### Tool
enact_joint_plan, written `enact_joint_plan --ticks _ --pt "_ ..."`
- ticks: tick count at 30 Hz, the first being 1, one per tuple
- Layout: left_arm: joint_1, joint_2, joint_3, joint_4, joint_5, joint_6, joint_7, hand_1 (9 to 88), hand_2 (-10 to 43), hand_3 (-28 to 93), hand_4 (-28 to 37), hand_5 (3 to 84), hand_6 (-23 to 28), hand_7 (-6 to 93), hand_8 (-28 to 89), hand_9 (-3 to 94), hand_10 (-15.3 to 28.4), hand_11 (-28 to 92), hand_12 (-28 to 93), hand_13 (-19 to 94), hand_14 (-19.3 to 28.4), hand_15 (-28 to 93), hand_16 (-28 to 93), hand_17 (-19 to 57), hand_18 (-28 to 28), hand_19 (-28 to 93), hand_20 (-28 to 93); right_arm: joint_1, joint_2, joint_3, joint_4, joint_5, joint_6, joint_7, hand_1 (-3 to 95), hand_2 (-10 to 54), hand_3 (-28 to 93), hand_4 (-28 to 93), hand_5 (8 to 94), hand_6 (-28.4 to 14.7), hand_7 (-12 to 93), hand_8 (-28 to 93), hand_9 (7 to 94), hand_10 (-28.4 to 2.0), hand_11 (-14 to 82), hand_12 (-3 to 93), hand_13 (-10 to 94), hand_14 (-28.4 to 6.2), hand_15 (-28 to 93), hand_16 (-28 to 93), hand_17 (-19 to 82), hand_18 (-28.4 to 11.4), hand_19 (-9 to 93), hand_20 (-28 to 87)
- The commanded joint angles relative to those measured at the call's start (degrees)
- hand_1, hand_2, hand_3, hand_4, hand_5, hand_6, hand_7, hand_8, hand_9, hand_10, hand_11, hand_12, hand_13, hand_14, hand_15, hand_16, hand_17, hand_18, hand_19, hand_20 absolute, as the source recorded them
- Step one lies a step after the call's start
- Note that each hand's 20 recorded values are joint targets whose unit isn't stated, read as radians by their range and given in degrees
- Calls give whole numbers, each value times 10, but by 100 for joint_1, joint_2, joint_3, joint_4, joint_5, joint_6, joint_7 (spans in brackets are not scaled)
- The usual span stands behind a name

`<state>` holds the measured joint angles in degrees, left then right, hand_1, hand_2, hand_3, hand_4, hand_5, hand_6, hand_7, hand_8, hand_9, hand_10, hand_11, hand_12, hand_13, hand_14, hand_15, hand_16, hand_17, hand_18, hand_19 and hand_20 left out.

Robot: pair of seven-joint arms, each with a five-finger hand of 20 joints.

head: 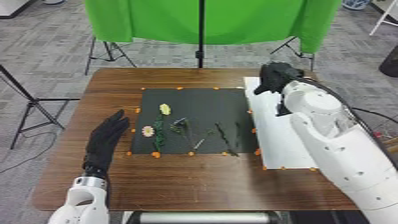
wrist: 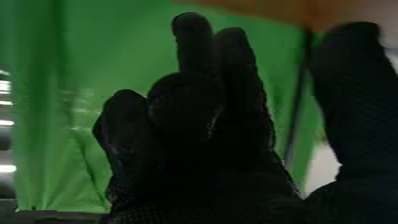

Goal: Arrange flowers

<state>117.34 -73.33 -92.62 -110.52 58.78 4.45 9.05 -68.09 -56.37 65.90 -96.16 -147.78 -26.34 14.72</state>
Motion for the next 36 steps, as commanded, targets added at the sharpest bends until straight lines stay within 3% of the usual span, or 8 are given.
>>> enact_joint_plan --ticks 1,11,17,22,24,26,30,36 --pt "44 -16 27 34 29 -52 -74 206 -12 647 -240 416 36 58 -53 431 113 88 134 310 138 83 12 37 97 10 154 -74 -120 253 699 -421 -135 264 306 -95 615 -122 571 -3 91 -69 674 -180 134 221 798 -84 658 351 581 -148 932 589" --pt "28 5 31 43 34 -78 -74 205 -13 649 -240 415 36 57 -53 432 113 89 134 310 137 83 12 37 97 10 154 -146 -402 601 1344 -632 -124 432 308 -95 616 -121 548 4 87 -64 665 -186 122 217 797 -82 661 342 580 -147 932 581" --pt "26 9 30 41 19 -100 -72 205 -12 647 -240 416 36 56 -53 431 113 89 134 310 136 83 12 37 97 10 153 -273 -541 770 1547 -412 26 559 364 -95 628 -128 563 4 95 -68 690 -183 118 202 807 -74 655 336 584 -143 932 573" --pt "10 -2 36 48 26 -87 -76 205 -13 648 -239 416 36 55 -53 431 113 88 134 309 137 83 12 37 97 10 153 -456 -552 772 1737 -350 1119 399 489 -95 641 -159 635 0 139 -66 763 -149 148 205 848 -47 647 332 617 -122 932 567" --pt "2 -11 35 51 21 -79 -64 205 -13 648 -239 415 36 55 -53 431 113 89 134 310 137 83 12 37 97 10 153 -465 -546 716 1806 -338 1477 336 575 -95 559 -151 707 -5 146 52 829 -122 97 285 871 -36 644 335 638 -115 932 574" --pt "-6 -25 35 53 25 -75 -55 206 -12 647 -240 415 36 56 -53 432 114 89 134 310 137 83 12 37 97 10 153 -455 -528 663 1847 -346 1829 234 598 -95 541 -149 735 -5 149 79 858 -111 75 314 880 -33 643 336 646 -113 932 579" --pt "0 -25 31 48 24 -74 -47 206 -12 647 -240 416 36 57 -53 432 113 89 134 310 137 83 12 37 97 10 153 -380 -384 511 1534 -126 2129 208 633 -95 544 -159 812 0 174 106 925 -85 73 352 913 -19 635 341 678 -109 932 596" --pt "-4 -19 30 57 21 -78 -60 206 -12 647 -240 416 36 56 -53 432 113 88 134 311 137 83 12 37 96 10 154 -104 -36 -78 571 412 2101 -58 633 -95 546 -158 822 -2 175 105 933 -84 72 366 918 -15 633 344 683 -108 932 601"
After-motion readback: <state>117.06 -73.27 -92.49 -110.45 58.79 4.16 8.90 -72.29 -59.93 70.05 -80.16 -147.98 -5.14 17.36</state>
